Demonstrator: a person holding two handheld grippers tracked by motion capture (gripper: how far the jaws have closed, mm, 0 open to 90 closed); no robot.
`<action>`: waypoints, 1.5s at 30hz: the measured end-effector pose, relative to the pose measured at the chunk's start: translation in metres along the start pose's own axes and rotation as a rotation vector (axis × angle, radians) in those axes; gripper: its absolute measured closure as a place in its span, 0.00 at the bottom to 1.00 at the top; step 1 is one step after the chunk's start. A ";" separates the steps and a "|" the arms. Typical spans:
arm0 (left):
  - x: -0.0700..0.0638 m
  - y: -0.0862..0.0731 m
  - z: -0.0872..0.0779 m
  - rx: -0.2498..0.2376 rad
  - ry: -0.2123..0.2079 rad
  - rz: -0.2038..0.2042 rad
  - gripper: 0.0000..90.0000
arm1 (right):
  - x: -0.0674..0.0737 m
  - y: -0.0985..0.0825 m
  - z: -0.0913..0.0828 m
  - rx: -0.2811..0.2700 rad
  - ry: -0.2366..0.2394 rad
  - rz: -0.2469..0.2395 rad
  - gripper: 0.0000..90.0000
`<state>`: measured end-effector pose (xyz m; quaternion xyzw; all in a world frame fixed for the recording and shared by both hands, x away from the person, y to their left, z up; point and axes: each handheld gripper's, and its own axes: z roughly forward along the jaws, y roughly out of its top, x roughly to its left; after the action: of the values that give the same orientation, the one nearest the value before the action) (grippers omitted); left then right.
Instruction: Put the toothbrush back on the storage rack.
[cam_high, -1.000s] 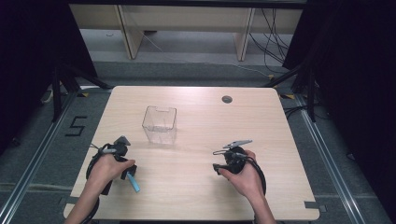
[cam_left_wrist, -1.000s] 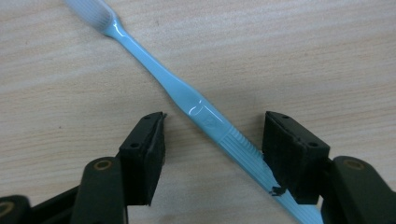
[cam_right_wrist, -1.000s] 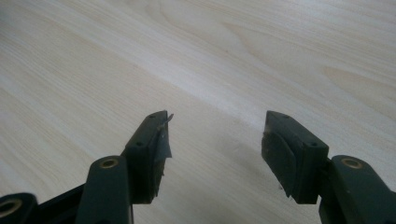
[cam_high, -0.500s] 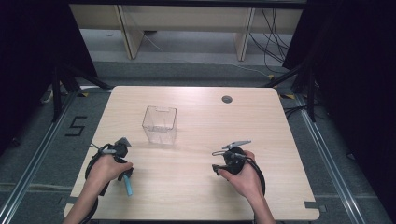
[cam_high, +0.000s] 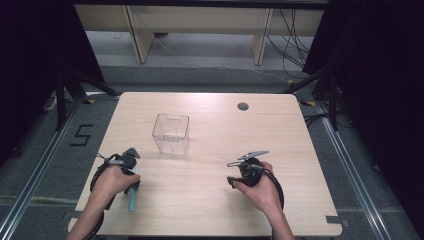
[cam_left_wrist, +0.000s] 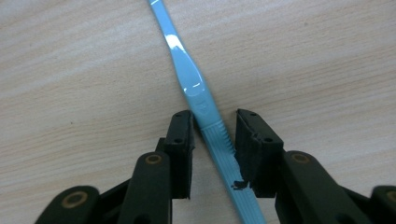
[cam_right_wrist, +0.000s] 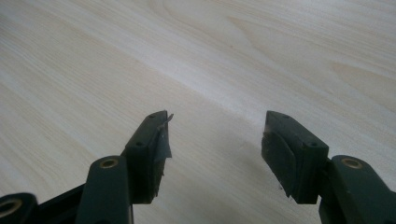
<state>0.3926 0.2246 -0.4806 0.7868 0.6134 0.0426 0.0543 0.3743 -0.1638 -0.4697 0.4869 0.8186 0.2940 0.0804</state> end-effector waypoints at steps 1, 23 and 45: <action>-0.001 -0.001 0.000 0.004 -0.004 -0.014 0.76 | 0.000 0.000 0.000 0.001 -0.001 0.000 0.46; 0.005 -0.004 0.000 -0.006 -0.038 0.051 0.87 | -0.001 -0.001 0.003 0.004 0.005 -0.017 0.46; 0.024 -0.015 -0.006 -0.151 -0.089 0.078 0.87 | -0.001 -0.002 0.004 0.000 0.000 -0.008 0.46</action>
<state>0.3836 0.2519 -0.4771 0.8048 0.5743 0.0559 0.1391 0.3752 -0.1641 -0.4742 0.4835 0.8207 0.2934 0.0817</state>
